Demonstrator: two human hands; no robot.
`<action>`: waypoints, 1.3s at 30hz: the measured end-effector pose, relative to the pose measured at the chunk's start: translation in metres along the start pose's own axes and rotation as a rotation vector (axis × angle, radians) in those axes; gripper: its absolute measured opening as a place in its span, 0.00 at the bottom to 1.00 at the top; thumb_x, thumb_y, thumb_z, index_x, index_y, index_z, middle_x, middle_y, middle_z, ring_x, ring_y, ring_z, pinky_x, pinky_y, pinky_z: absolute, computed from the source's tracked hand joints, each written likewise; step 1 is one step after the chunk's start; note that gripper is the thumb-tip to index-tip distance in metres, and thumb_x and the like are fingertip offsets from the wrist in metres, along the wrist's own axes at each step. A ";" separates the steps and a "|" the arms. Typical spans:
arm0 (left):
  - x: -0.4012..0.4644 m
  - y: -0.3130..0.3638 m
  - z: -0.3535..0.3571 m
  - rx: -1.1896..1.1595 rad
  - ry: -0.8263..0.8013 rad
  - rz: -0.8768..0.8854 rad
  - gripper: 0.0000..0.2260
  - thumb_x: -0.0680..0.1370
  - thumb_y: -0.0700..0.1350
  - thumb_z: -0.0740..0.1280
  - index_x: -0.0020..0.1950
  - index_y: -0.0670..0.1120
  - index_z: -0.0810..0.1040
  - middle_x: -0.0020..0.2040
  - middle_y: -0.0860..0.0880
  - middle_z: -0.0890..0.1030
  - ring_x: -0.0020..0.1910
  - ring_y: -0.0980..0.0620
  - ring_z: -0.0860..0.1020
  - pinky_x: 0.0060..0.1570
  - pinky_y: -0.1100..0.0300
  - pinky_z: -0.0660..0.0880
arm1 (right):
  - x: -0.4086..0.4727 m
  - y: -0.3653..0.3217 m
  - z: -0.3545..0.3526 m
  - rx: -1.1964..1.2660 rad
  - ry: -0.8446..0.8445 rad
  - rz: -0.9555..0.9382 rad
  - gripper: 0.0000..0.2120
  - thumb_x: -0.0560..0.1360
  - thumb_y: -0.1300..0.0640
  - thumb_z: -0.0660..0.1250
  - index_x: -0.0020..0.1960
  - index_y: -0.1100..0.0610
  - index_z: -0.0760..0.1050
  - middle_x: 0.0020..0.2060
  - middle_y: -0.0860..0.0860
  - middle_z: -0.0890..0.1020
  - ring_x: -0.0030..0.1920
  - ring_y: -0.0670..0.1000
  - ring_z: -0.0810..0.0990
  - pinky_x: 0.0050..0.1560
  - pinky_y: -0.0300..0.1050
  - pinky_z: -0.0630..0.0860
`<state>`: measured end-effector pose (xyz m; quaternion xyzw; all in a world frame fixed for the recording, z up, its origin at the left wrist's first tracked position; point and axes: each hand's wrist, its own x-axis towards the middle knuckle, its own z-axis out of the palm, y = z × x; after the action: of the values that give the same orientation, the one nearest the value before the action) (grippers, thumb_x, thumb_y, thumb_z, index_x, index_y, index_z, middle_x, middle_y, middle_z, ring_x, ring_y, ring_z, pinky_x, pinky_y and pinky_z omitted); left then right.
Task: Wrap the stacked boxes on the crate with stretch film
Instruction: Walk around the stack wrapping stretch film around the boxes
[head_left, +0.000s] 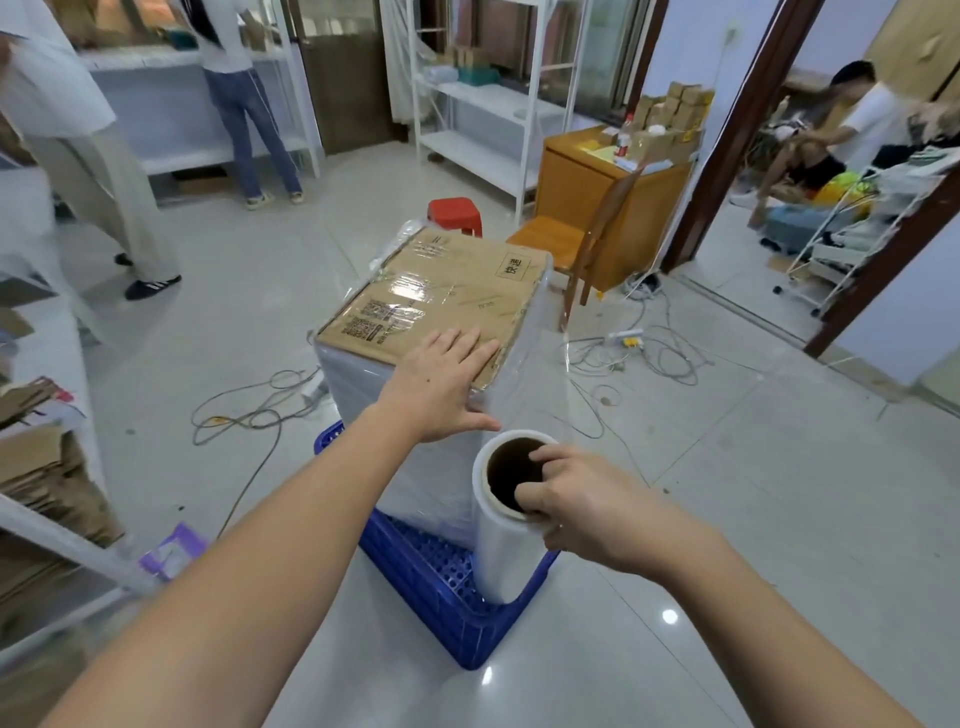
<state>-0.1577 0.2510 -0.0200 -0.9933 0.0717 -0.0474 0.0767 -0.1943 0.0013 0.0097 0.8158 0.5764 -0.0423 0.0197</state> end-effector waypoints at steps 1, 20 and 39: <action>0.000 0.000 -0.001 -0.002 -0.001 -0.005 0.52 0.71 0.80 0.57 0.85 0.51 0.47 0.85 0.45 0.52 0.83 0.42 0.54 0.82 0.46 0.50 | 0.000 -0.005 -0.002 -0.039 0.015 0.018 0.12 0.70 0.59 0.68 0.42 0.50 0.64 0.34 0.48 0.76 0.42 0.53 0.76 0.73 0.44 0.59; -0.002 0.001 -0.004 -0.053 0.014 -0.040 0.52 0.70 0.79 0.61 0.85 0.53 0.48 0.85 0.46 0.52 0.83 0.44 0.52 0.82 0.46 0.49 | 0.005 -0.079 -0.005 0.007 0.196 0.382 0.14 0.71 0.44 0.73 0.47 0.53 0.76 0.34 0.48 0.81 0.37 0.51 0.78 0.46 0.46 0.77; 0.008 -0.148 0.005 -0.093 -0.057 0.441 0.49 0.72 0.78 0.58 0.85 0.56 0.45 0.85 0.48 0.49 0.84 0.46 0.49 0.81 0.49 0.45 | 0.080 -0.141 0.009 -0.047 0.201 0.905 0.33 0.52 0.42 0.79 0.37 0.52 0.58 0.23 0.44 0.63 0.28 0.50 0.64 0.35 0.42 0.58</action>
<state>-0.1296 0.3954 -0.0007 -0.9571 0.2868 0.0021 0.0413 -0.3015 0.1228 -0.0046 0.9847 0.1624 0.0628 -0.0013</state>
